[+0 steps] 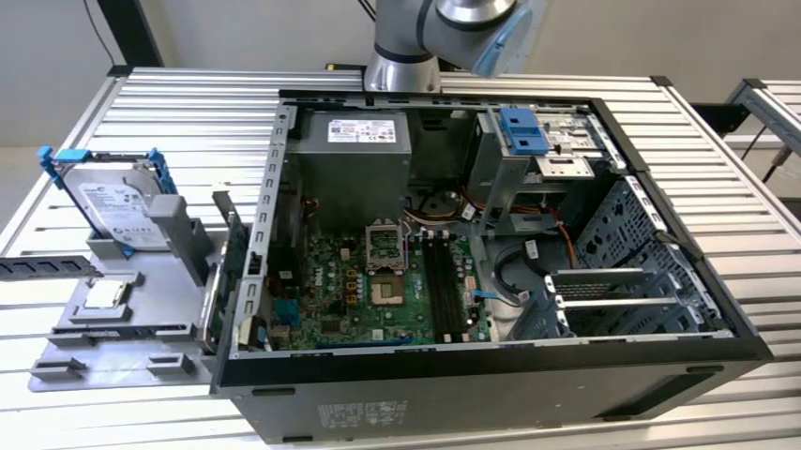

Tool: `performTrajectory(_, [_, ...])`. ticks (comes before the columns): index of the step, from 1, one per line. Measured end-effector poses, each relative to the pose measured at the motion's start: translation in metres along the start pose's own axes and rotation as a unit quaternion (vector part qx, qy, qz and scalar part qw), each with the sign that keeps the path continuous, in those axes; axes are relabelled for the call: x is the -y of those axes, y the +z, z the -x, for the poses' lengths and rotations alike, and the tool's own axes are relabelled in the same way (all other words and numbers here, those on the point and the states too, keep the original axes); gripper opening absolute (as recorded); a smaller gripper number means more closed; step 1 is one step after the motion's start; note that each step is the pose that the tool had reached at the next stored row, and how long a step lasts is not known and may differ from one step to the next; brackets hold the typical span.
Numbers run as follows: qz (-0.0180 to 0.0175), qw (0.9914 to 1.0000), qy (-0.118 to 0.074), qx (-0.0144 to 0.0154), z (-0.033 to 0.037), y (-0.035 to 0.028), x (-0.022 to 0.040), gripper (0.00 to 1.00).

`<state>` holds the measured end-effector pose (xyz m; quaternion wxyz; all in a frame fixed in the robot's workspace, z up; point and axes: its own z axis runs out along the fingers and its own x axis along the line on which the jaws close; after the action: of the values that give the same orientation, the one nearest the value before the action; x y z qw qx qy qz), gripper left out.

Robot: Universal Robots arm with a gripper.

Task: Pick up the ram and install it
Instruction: 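Pick up the ram and move it above insertion slot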

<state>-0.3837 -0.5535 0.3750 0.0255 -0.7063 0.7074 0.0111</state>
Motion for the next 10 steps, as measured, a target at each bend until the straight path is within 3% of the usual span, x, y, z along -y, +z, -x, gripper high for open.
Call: performTrajectory(10, [0.0004, 1.00000, 0.000, 0.0000, 0.0000, 0.0005, 0.0200, 0.00])
